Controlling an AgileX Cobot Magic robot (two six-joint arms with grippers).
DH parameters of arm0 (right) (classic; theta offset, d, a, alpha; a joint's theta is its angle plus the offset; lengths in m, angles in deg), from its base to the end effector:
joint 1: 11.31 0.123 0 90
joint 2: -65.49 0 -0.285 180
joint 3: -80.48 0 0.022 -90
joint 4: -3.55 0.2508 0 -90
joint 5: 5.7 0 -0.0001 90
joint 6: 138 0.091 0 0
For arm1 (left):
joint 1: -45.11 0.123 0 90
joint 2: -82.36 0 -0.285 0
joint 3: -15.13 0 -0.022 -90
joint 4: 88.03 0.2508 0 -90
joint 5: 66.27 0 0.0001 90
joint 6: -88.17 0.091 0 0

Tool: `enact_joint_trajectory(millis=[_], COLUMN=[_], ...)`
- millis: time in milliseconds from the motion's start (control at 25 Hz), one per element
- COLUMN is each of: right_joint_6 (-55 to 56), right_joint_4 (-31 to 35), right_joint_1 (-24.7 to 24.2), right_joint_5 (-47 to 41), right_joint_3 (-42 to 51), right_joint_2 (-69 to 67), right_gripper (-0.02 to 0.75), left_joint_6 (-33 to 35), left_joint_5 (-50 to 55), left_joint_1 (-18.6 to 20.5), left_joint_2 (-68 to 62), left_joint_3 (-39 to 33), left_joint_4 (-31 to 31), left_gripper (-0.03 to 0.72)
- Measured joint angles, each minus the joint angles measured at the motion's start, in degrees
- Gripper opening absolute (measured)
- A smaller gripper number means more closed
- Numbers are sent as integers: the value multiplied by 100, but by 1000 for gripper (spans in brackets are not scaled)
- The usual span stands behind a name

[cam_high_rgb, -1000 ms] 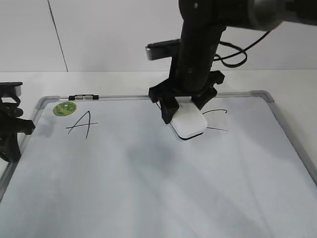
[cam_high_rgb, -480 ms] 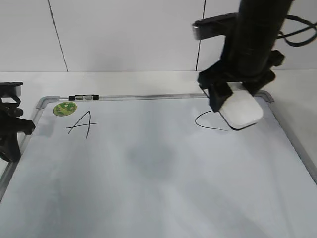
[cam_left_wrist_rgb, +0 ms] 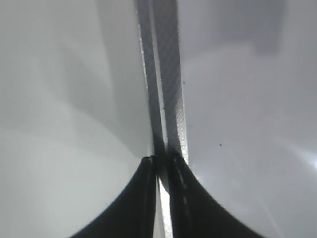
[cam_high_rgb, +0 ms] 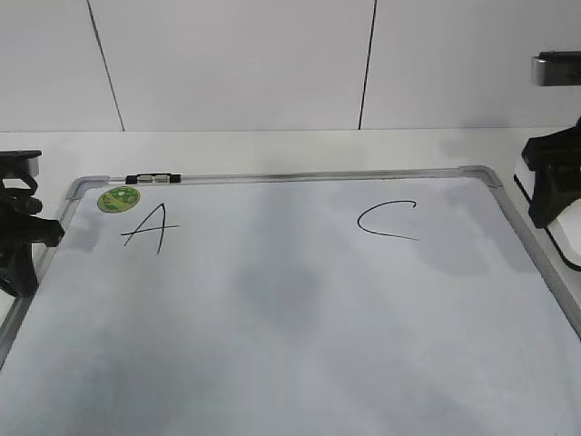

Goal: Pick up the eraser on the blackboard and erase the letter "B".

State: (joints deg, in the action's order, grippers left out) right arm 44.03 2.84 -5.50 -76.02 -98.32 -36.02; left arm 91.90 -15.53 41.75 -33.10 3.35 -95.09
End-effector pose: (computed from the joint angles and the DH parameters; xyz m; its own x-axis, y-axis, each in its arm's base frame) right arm 0.3158 0.0311 0.2782 -0.9901 -0.0693 -0.1217 -0.0689 0.9976 -0.0078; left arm 0.3378 -0.0285 0.1555 -0.9983 0.0455 -0.0377 0.0490 0.9942 -0.0956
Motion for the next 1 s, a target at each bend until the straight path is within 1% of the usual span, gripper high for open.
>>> enact_joint_trajectory(millis=[160, 320, 480, 600, 1000], right_joint_6=[-50, -64, -64, -67, -126], right_joint_4=[303, 428, 379, 176, 229], right_joint_1=[-81, -81, -81, -81, -81], right_joint_5=[333, 428, 498, 508, 559], right_joint_3=[14, 14, 14, 14, 14], right_joint_2=[-43, -150, -165, -202, -848], right_gripper=[561, 561, 561, 561, 561], left_joint_6=[0, 0, 0, 0, 0], left_joint_5=[0, 0, 0, 0, 0], left_joint_1=[0, 0, 0, 0, 0], left_joint_2=[0, 0, 0, 0, 0], left_joint_3=[0, 0, 0, 0, 0], left_joint_4=[-29, -29, -29, -29, -29], left_gripper=[39, 39, 39, 39, 39])
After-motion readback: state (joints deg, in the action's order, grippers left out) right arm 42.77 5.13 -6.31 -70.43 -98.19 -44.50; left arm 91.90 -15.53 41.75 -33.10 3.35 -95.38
